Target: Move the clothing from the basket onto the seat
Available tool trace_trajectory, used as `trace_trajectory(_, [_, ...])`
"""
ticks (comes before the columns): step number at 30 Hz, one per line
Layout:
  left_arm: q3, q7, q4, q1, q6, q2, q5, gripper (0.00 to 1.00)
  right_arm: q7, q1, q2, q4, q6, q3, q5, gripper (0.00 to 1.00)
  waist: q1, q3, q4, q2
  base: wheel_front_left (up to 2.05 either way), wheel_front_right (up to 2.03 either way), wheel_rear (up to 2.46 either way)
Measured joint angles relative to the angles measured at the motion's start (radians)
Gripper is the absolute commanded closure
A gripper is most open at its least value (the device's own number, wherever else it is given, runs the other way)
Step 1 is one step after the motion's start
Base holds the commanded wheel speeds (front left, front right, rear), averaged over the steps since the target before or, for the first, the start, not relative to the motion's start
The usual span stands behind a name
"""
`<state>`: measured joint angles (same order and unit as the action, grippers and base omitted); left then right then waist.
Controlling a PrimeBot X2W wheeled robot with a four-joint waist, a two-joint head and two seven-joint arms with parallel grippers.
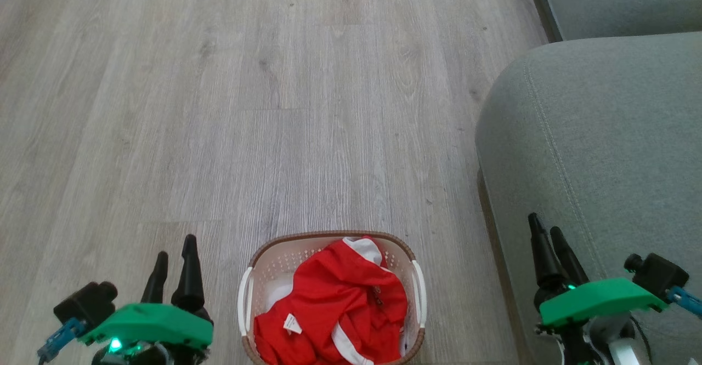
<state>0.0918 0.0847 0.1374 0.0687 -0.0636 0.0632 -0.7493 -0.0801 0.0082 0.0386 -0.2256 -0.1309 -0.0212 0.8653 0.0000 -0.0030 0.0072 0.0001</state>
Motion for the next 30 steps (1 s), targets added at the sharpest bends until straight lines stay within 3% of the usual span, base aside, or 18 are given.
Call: trace_trajectory(30, [0.079,0.084,-0.046,0.046,-0.079,0.031,0.359,0.00,-0.085,0.000,0.000,0.027,0.000,-0.054,-0.350,0.00,0.0000,-0.005,0.005,0.0000,0.00,0.00,0.00])
